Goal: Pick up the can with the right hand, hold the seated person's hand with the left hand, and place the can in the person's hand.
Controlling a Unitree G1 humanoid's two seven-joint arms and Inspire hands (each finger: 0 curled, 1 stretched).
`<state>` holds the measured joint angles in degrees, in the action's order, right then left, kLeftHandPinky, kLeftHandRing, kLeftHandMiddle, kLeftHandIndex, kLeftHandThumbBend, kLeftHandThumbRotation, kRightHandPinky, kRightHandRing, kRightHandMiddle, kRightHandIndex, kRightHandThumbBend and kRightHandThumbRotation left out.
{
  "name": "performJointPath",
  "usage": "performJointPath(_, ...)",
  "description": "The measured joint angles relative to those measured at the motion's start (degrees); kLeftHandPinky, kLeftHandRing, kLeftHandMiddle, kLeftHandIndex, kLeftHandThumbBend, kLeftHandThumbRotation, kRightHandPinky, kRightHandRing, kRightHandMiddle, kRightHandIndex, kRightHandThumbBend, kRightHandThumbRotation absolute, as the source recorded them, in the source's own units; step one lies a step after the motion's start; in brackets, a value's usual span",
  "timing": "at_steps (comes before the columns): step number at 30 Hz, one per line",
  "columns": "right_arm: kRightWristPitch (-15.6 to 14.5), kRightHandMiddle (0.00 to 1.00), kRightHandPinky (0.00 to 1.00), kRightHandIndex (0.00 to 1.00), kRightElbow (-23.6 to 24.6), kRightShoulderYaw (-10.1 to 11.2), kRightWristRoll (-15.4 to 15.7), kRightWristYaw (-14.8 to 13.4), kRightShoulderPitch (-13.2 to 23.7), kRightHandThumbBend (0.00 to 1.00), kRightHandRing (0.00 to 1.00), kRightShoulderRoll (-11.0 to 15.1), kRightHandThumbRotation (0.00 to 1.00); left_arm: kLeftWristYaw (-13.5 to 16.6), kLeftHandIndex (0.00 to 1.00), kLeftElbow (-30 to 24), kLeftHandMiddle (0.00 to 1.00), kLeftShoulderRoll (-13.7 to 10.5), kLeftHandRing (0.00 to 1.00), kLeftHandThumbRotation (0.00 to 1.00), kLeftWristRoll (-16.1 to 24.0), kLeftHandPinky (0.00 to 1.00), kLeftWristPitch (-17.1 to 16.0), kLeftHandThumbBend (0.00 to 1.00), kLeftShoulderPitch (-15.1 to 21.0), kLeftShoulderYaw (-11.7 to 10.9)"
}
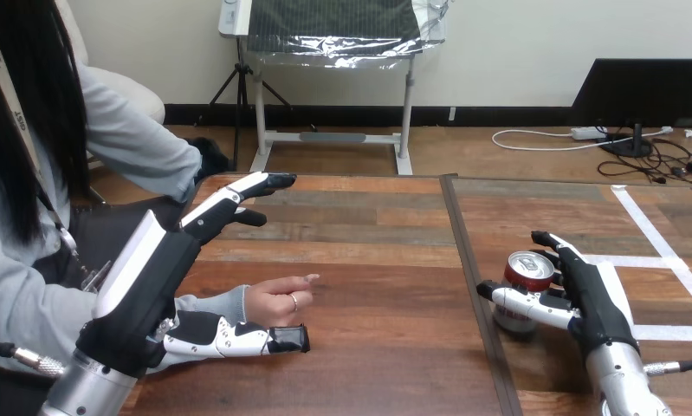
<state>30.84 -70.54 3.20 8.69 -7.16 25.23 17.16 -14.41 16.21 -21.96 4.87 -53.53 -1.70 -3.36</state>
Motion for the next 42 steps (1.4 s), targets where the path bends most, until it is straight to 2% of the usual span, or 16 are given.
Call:
performJointPath(7,0.15,0.80,0.73,0.83,0.00,0.23,-0.85,0.05,-0.11,0.93,0.78,-0.16,0.15,-0.01,0.83,0.00,0.87,0.00,0.86,0.32,0.00,0.72,-0.05,1.00,-0.02,0.00)
performJointPath(10,0.28,0.77,0.70,0.80,0.00,0.37,-1.34,0.05,-0.21,0.90,0.75,-0.35,0.07,-0.01,0.83,0.00,0.87,0.00,0.86,0.32,0.00,0.72,-0.12,1.00,-0.03,0.00)
performJointPath(15,0.42,0.74,0.67,0.77,0.00,1.23,-2.24,0.00,-0.36,0.87,0.72,-0.98,0.02,-0.02,0.83,0.00,0.87,0.00,0.86,0.32,0.00,0.72,-0.15,1.00,-0.03,0.02)
performJointPath(24,0.53,0.68,0.60,0.71,0.00,2.13,-3.33,-0.18,-0.44,0.86,0.65,-1.22,0.00,-0.42,0.83,0.00,0.87,0.00,0.86,0.31,-0.66,0.72,-0.16,1.00,-0.05,0.14)
performJointPath(42,0.31,0.57,0.50,0.60,0.00,1.97,-2.99,-3.11,-0.60,0.79,0.53,-1.29,0.00,-0.76,0.83,0.03,0.86,0.00,0.85,0.31,-1.12,0.71,-1.37,1.00,-0.05,0.15)
